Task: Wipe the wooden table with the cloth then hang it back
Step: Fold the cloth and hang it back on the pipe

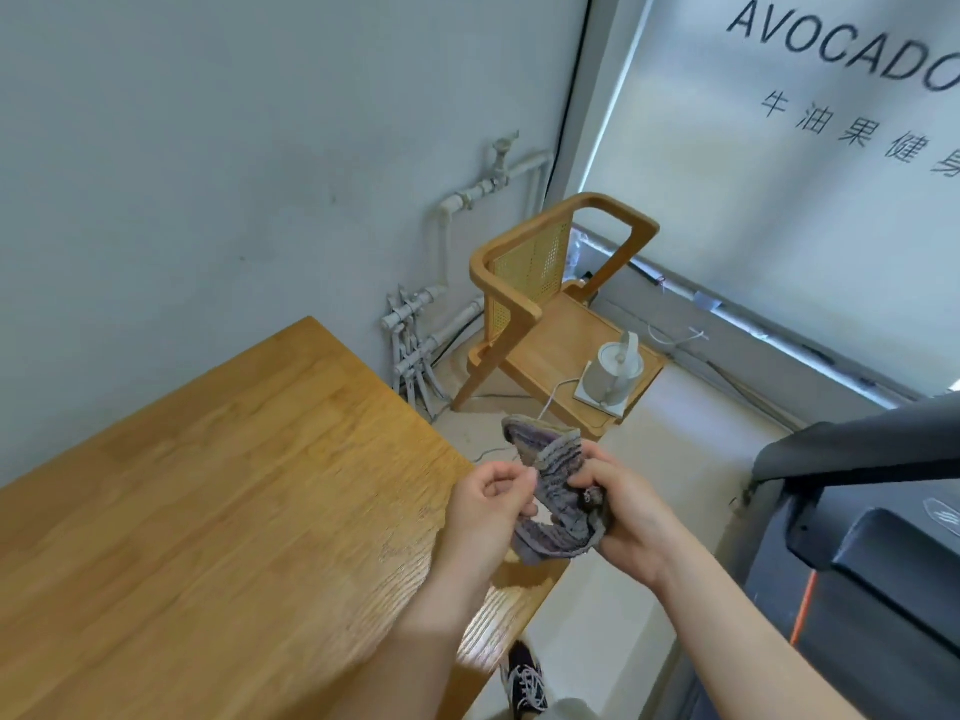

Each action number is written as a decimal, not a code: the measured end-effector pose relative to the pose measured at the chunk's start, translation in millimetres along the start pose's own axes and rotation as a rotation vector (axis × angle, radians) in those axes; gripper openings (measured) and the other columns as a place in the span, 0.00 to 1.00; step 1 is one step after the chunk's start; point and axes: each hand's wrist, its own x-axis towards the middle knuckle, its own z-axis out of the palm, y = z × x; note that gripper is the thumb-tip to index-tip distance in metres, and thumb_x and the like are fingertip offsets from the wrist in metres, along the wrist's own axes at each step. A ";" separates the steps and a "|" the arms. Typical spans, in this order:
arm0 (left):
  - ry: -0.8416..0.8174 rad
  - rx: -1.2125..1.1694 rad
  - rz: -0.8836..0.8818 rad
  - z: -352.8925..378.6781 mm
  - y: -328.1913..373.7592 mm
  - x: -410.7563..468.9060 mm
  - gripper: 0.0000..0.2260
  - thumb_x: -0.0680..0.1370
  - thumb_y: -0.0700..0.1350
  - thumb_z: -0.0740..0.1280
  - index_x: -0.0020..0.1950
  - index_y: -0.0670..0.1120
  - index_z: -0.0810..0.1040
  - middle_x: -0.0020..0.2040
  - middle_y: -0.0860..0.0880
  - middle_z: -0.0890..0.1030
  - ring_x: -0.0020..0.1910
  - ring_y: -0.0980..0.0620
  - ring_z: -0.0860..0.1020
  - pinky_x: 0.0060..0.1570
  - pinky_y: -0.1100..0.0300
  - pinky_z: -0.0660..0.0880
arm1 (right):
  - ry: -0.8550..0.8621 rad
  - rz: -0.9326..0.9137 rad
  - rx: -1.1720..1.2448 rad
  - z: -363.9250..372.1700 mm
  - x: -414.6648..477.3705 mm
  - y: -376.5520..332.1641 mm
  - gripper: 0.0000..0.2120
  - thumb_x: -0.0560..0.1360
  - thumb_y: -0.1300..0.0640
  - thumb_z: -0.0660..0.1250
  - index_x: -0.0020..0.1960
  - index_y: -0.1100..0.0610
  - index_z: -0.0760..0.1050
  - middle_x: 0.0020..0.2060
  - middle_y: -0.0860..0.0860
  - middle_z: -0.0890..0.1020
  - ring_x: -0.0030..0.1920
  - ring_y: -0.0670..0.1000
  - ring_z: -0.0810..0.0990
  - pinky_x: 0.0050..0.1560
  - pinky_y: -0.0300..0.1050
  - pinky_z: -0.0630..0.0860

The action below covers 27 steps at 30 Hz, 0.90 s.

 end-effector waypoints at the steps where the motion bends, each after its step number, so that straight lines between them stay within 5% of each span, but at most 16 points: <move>1: -0.003 -0.067 0.018 -1.4 7.2 1.8 0.06 0.77 0.47 0.68 0.50 0.46 0.81 0.41 0.47 0.82 0.39 0.53 0.80 0.43 0.57 0.78 | -0.008 0.001 0.038 1.7 2.7 -4.3 0.20 0.68 0.72 0.55 0.54 0.61 0.77 0.48 0.63 0.81 0.48 0.60 0.81 0.49 0.54 0.79; 4: -0.046 -0.385 0.007 -0.1 34.2 5.5 0.06 0.79 0.41 0.64 0.49 0.40 0.78 0.43 0.40 0.81 0.35 0.50 0.77 0.32 0.61 0.74 | -0.019 -0.016 0.175 3.4 14.7 -21.6 0.26 0.62 0.72 0.55 0.57 0.60 0.74 0.55 0.65 0.79 0.55 0.65 0.77 0.56 0.61 0.77; 7: 0.002 -0.414 0.061 6.8 60.2 16.3 0.06 0.81 0.42 0.61 0.50 0.40 0.75 0.40 0.43 0.80 0.29 0.54 0.75 0.23 0.65 0.66 | -0.010 -0.034 0.190 -2.9 29.6 -45.8 0.20 0.67 0.76 0.54 0.51 0.58 0.73 0.47 0.61 0.80 0.47 0.60 0.78 0.45 0.54 0.78; 11: 0.216 -0.296 0.211 20.0 92.3 50.3 0.08 0.81 0.43 0.60 0.47 0.41 0.75 0.34 0.46 0.73 0.27 0.56 0.69 0.29 0.61 0.62 | -0.004 -0.051 0.162 -27.1 54.7 -84.4 0.18 0.73 0.76 0.57 0.54 0.56 0.72 0.45 0.61 0.80 0.41 0.59 0.80 0.37 0.51 0.80; 14: 0.247 -0.600 0.176 37.3 122.0 70.8 0.07 0.80 0.42 0.61 0.48 0.40 0.76 0.37 0.43 0.76 0.34 0.49 0.75 0.40 0.55 0.72 | -0.043 -0.054 0.100 -61.1 77.8 -123.5 0.18 0.73 0.74 0.61 0.56 0.56 0.74 0.46 0.62 0.82 0.42 0.59 0.82 0.42 0.53 0.79; 16: 0.176 -0.691 0.169 52.5 137.1 84.6 0.10 0.81 0.41 0.59 0.44 0.40 0.77 0.36 0.42 0.79 0.36 0.48 0.79 0.44 0.52 0.75 | -0.104 -0.054 -0.154 -86.1 94.4 -148.1 0.19 0.73 0.72 0.64 0.57 0.53 0.75 0.46 0.58 0.82 0.44 0.56 0.80 0.43 0.48 0.75; 19: 0.128 -0.513 0.246 82.4 152.8 106.1 0.09 0.80 0.38 0.59 0.44 0.40 0.78 0.37 0.43 0.82 0.39 0.49 0.80 0.45 0.54 0.76 | -0.207 -0.108 -0.857 -114.5 122.8 -178.6 0.24 0.70 0.67 0.70 0.64 0.51 0.74 0.45 0.52 0.79 0.48 0.52 0.77 0.48 0.46 0.74; 21: 0.121 -0.340 0.262 102.6 162.2 119.3 0.09 0.79 0.36 0.61 0.43 0.43 0.79 0.35 0.47 0.82 0.36 0.51 0.79 0.40 0.58 0.76 | -0.265 -0.254 -1.146 -117.4 135.3 -201.9 0.29 0.70 0.63 0.72 0.69 0.49 0.71 0.56 0.47 0.77 0.59 0.48 0.74 0.59 0.44 0.71; 24: 0.040 -0.235 0.267 121.5 175.9 136.8 0.12 0.77 0.33 0.62 0.40 0.46 0.80 0.34 0.49 0.81 0.34 0.52 0.77 0.37 0.60 0.74 | -0.505 -0.453 -1.022 -96.4 140.0 -235.3 0.31 0.69 0.64 0.70 0.69 0.46 0.70 0.65 0.42 0.74 0.66 0.39 0.70 0.63 0.38 0.67; 27: -0.067 -0.237 0.270 123.5 189.9 150.5 0.11 0.76 0.34 0.64 0.40 0.47 0.81 0.37 0.45 0.81 0.36 0.50 0.78 0.39 0.59 0.75 | -0.693 -0.464 -0.864 -68.7 147.9 -244.8 0.29 0.65 0.69 0.66 0.66 0.57 0.72 0.58 0.49 0.79 0.54 0.39 0.76 0.49 0.35 0.72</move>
